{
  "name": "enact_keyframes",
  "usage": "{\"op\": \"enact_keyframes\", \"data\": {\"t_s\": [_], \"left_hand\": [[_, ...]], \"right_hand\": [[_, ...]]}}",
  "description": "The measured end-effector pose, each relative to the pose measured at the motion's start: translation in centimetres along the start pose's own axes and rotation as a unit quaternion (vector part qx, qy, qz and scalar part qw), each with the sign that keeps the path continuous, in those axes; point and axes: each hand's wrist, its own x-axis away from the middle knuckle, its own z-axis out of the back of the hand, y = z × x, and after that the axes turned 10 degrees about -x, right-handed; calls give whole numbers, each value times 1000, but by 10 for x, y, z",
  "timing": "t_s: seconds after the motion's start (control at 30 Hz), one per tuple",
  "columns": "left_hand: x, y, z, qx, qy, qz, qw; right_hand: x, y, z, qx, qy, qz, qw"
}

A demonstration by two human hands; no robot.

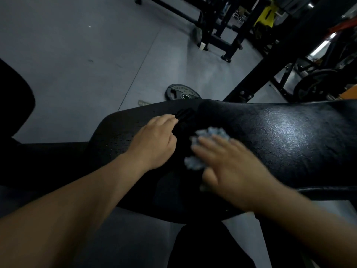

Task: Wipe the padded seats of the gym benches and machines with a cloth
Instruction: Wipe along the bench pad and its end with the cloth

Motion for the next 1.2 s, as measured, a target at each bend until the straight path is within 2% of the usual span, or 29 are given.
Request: {"op": "enact_keyframes", "data": {"t_s": [0.1,0.13,0.23,0.3,0.37,0.43,0.53,0.67,0.77,0.87,0.97,1.03,1.1,1.2], "left_hand": [[-2,2,1,-3,-2,8,1000],[-3,3,2,-5,-3,8,1000],[-9,1,3,-6,-11,0,1000],[-13,-2,2,-3,-14,-2,1000],[-16,-3,2,1,-18,-2,1000],[-16,-2,1,1,-23,2,1000],[-16,-2,2,-7,-22,5,1000],[-19,-4,1,-19,-13,10,1000],[-20,-5,0,-14,-13,14,1000],[-19,-4,0,-11,-23,13,1000],[-16,-10,0,-12,-31,3,999],[-16,-16,2,-19,-33,8,999],[-17,-20,4,-24,-30,15,999],[-17,-20,5,-26,-32,10,999]], "right_hand": [[-52,6,5,16,-10,-97,995],[-57,-1,-1,20,-11,-98,995],[-20,-31,-13,7,-8,9,1000],[1,-22,-11,-14,-12,41,999],[-17,10,1,-10,-13,8,1000],[-63,34,11,9,1,-62,998],[-125,32,3,13,-5,-121,993],[-112,11,-5,17,-17,-40,999],[-84,28,3,0,-36,0,999],[-118,50,6,20,7,-55,998],[-152,27,-2,17,12,-121,992],[-140,7,-10,12,8,-85,996],[-104,0,-7,11,-17,-6,1000],[-82,24,3,-14,-30,2,999]]}}
